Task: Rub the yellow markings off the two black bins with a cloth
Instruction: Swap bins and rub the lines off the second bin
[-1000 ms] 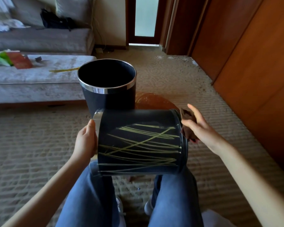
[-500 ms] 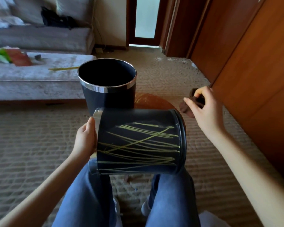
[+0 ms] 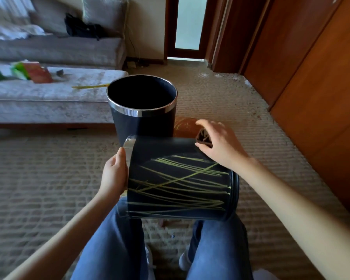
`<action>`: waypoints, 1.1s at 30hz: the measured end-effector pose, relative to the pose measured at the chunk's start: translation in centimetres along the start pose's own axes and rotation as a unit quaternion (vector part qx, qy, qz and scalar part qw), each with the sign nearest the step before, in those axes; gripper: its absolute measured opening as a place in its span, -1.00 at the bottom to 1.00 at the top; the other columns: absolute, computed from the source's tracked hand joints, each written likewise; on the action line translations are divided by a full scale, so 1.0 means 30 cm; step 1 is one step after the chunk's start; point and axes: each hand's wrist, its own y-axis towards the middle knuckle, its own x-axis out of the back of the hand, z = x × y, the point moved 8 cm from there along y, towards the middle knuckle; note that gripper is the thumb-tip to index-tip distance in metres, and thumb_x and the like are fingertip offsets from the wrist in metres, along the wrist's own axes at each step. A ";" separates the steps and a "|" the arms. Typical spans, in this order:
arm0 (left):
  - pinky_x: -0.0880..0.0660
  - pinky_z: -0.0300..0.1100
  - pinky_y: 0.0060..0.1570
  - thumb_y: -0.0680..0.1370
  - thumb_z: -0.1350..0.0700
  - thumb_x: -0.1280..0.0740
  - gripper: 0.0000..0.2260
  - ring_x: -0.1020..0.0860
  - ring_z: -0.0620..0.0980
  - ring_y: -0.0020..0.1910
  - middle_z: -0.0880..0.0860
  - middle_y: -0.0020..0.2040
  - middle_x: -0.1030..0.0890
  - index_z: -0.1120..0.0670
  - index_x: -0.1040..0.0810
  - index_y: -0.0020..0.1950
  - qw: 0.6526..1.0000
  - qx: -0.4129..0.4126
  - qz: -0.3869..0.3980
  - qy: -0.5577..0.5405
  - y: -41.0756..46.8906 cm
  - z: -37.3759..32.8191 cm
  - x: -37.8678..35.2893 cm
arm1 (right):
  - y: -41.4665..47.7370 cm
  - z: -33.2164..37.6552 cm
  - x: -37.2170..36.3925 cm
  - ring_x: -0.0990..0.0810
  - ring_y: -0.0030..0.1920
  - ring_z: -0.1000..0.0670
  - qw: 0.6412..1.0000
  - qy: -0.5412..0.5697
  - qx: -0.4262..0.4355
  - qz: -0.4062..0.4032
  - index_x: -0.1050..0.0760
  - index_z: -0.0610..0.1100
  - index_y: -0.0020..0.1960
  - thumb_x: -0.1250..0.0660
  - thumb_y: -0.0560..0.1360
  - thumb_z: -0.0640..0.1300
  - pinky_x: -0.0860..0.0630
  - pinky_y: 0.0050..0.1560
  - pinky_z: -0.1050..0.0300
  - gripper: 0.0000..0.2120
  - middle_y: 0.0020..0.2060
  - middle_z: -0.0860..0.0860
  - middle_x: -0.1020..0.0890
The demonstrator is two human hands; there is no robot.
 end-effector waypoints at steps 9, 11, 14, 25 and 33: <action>-0.37 -0.14 -0.37 0.68 -0.09 -0.12 -0.64 -0.44 0.07 -0.35 0.15 -0.30 -0.45 0.15 -0.51 -0.08 0.999 0.020 0.026 0.023 0.022 -0.020 -0.010 | -0.085 -0.040 -0.031 -0.28 0.46 -0.12 0.992 -0.002 -0.055 0.111 -0.36 0.08 0.49 -0.22 0.63 0.08 -0.23 0.45 -0.03 -0.57 0.47 0.01 -0.34; -0.44 -0.10 -0.30 0.67 -0.06 -0.13 -0.61 -0.49 0.10 -0.29 0.16 -0.29 -0.52 0.22 -0.54 -0.10 0.999 0.015 0.034 0.022 0.030 -0.046 -0.021 | -0.091 -0.045 -0.025 -0.28 0.45 -0.14 0.991 -0.024 -0.044 0.124 -0.28 0.10 0.54 -0.19 0.65 0.04 -0.21 0.46 -0.03 -0.54 0.48 -0.01 -0.36; -0.53 -0.06 -0.17 0.67 -0.11 -0.19 -0.59 -0.60 0.07 -0.26 0.14 -0.23 -0.65 0.18 -0.64 -0.05 0.999 0.013 0.043 0.016 0.039 -0.072 -0.036 | -0.075 -0.032 0.005 -0.46 0.17 -0.16 0.995 -0.060 0.012 0.080 -0.36 -0.03 0.50 -0.29 0.61 -0.15 -0.45 0.27 -0.07 -0.54 0.24 -0.06 -0.58; -0.62 0.03 0.02 0.67 -0.10 -0.22 -0.66 -0.68 0.12 -0.10 0.20 -0.08 -0.72 0.12 -0.66 0.12 0.996 0.046 0.057 -0.051 0.064 -0.048 -0.052 | -0.023 -0.072 -0.019 -0.53 0.32 -0.11 0.996 0.056 -0.051 0.056 -0.52 -0.21 0.35 -0.33 0.56 -0.32 -0.28 0.34 0.24 -0.64 0.27 -0.10 -0.60; -0.57 0.27 0.13 0.55 -0.22 -0.26 -0.60 -0.65 0.22 -0.06 0.25 -0.07 -0.71 0.07 -0.70 -0.05 0.997 0.051 0.049 -0.037 0.100 -0.036 -0.049 | -0.351 0.056 0.071 -0.52 0.26 -0.09 0.997 0.004 0.022 -0.080 -0.58 -0.21 0.29 -0.33 0.32 -0.55 -0.40 0.38 -0.02 -0.42 0.24 -0.10 -0.61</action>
